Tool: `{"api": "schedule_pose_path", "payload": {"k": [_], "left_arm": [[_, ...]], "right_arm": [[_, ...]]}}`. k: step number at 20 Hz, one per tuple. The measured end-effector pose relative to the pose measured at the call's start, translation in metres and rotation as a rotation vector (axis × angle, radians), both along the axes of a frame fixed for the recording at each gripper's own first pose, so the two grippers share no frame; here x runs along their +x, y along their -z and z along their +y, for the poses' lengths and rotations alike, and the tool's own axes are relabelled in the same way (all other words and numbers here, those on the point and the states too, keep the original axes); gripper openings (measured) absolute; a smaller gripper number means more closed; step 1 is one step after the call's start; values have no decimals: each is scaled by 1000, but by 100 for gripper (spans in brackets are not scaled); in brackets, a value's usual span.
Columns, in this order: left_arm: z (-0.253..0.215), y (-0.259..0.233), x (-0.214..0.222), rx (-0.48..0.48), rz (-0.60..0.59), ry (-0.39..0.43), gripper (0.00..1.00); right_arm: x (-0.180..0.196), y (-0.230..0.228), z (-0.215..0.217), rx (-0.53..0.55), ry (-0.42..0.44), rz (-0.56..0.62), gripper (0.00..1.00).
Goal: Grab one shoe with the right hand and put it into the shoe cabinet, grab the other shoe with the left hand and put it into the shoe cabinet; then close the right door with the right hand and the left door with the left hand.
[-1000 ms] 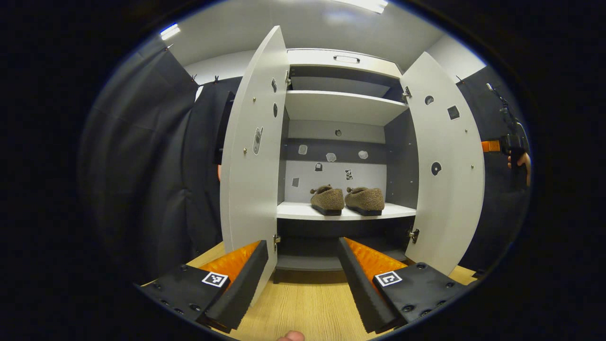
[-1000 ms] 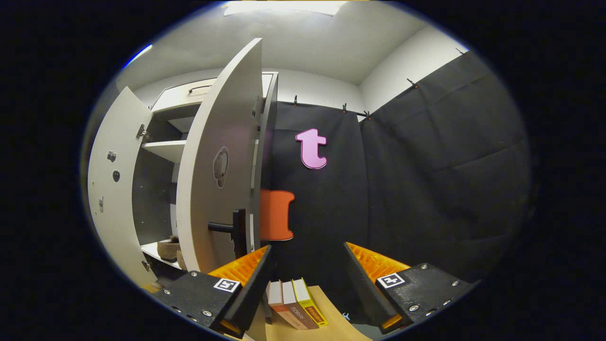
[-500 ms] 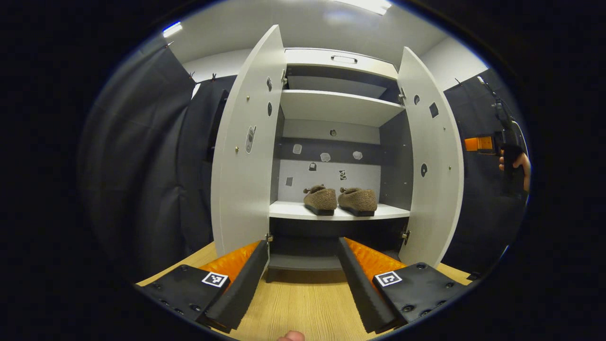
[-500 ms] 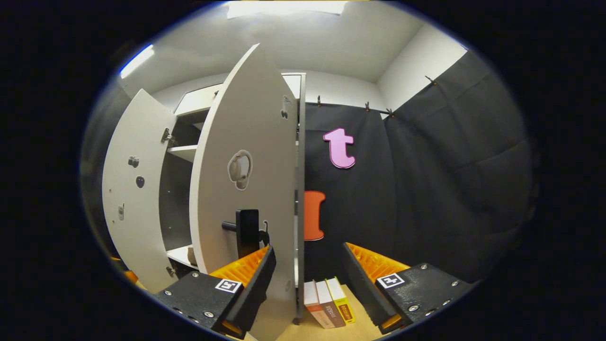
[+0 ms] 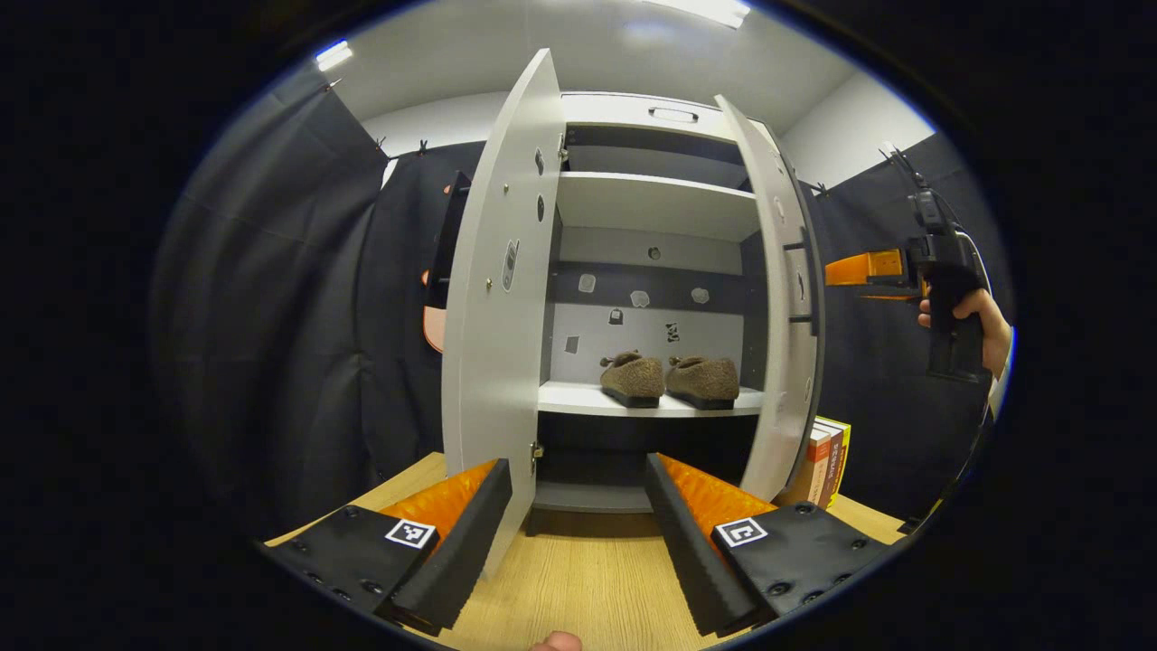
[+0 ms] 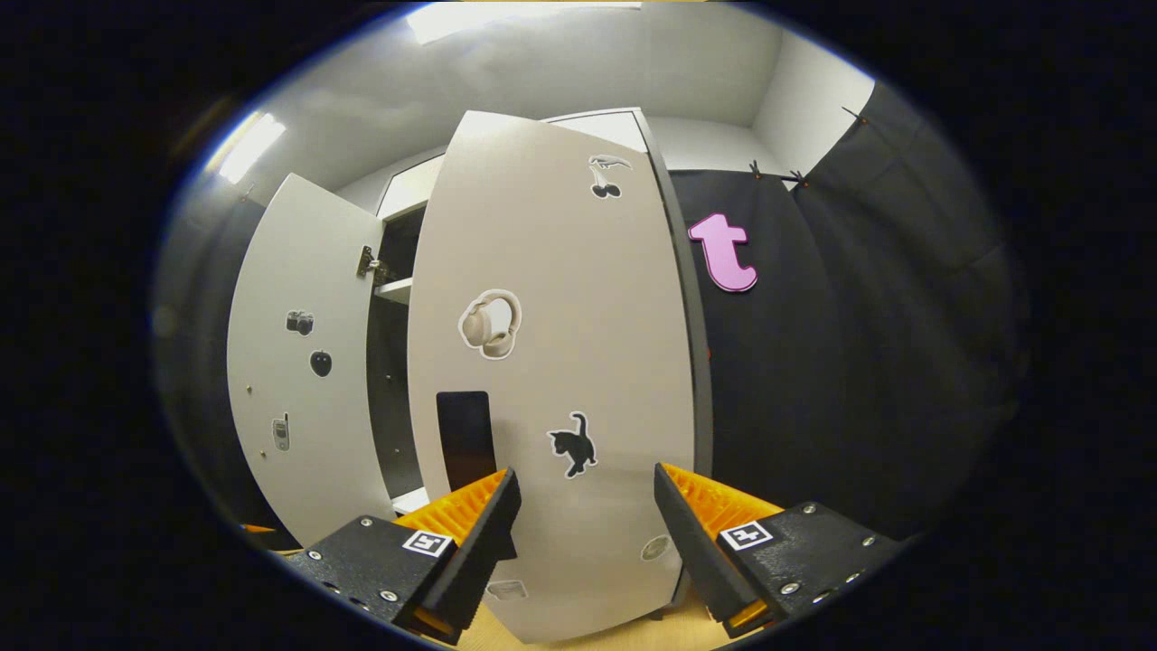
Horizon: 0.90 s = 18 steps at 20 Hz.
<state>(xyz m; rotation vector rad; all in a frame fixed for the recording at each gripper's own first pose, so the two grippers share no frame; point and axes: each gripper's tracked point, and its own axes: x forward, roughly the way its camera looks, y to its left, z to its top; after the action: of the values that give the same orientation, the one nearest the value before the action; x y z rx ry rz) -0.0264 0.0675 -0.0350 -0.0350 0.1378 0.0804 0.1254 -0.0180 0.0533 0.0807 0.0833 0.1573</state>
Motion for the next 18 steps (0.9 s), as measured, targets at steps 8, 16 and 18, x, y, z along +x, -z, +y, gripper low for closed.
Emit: {"api": "schedule_pose_path", "payload": {"k": [8,16,18], "left_arm": [[7,5,-4,-32,10,-23,97],[7,5,0,-2,5,-20,97],[7,4,1,-2,3,-17,97]], "right_arm": [[25,12,26,-66,-10,-7,92],[59,20,51,-98,18,20,91],[67,24,58,-110,32,39,91]]}}
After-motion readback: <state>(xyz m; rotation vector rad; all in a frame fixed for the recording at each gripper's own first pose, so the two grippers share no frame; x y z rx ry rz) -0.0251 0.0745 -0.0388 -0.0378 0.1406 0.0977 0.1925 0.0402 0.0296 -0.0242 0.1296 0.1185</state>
